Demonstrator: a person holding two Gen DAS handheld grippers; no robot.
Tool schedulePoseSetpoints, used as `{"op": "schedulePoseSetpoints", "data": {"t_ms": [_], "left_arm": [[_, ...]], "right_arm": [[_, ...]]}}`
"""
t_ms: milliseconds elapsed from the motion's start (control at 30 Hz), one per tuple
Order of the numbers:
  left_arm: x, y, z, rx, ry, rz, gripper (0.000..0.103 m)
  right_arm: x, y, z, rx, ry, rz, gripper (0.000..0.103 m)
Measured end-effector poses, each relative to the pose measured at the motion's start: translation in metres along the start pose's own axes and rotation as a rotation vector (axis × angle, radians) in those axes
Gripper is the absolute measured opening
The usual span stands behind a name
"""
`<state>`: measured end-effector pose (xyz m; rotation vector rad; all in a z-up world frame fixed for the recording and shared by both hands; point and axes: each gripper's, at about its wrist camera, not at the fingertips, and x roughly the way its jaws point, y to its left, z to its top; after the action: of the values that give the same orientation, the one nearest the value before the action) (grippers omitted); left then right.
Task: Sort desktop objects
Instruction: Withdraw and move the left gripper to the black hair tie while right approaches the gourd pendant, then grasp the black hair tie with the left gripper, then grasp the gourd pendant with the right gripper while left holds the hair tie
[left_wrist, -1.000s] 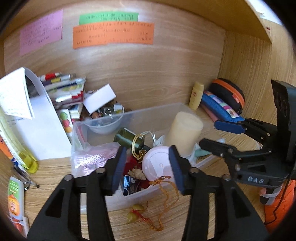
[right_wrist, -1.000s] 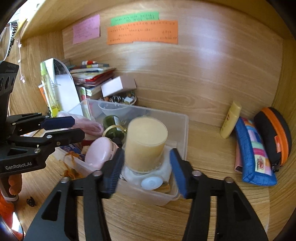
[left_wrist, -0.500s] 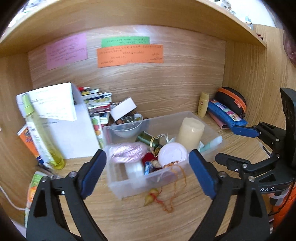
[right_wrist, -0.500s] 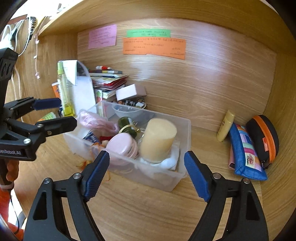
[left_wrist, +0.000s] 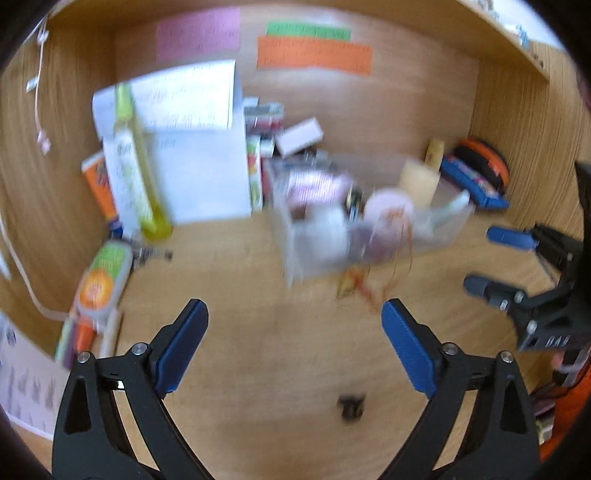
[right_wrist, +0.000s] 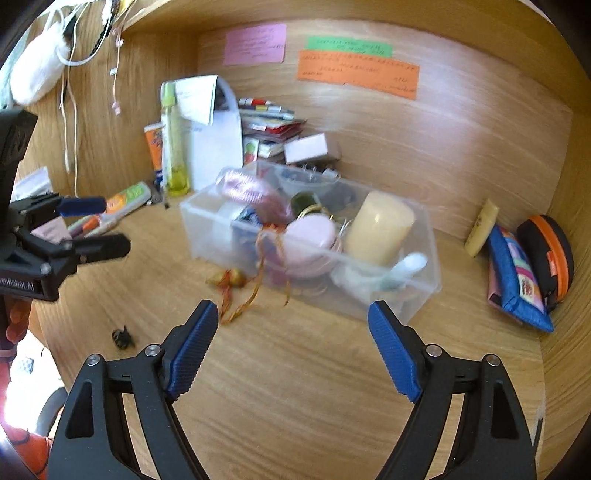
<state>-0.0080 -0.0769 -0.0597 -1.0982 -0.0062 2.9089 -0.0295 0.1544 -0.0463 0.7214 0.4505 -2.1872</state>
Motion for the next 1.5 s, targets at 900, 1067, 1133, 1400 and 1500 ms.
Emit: {"op": "schedulePoseSetpoints", "data": {"t_ms": [900, 1067, 1133, 1400, 1500], "left_arm": [[0.016, -0.017, -0.06, -0.001, 0.086, -0.159, 0.02], [0.016, -0.004, -0.062, -0.039, 0.078, -0.156, 0.02], [0.015, 0.0, -0.062, -0.05, 0.071, -0.149, 0.02], [0.012, 0.024, -0.056, -0.12, 0.022, -0.14, 0.02], [0.013, 0.031, -0.055, -0.137, 0.017, -0.14, 0.02]], "right_arm": [[0.043, 0.032, -0.009, -0.024, 0.165, 0.076, 0.081], [0.061, 0.036, -0.001, -0.025, 0.193, 0.093, 0.081], [0.07, 0.035, 0.005, -0.012, 0.205, 0.105, 0.081], [0.098, 0.035, 0.022, 0.039, 0.24, 0.14, 0.081], [0.105, 0.04, 0.026, 0.063, 0.231, 0.132, 0.08]]}}
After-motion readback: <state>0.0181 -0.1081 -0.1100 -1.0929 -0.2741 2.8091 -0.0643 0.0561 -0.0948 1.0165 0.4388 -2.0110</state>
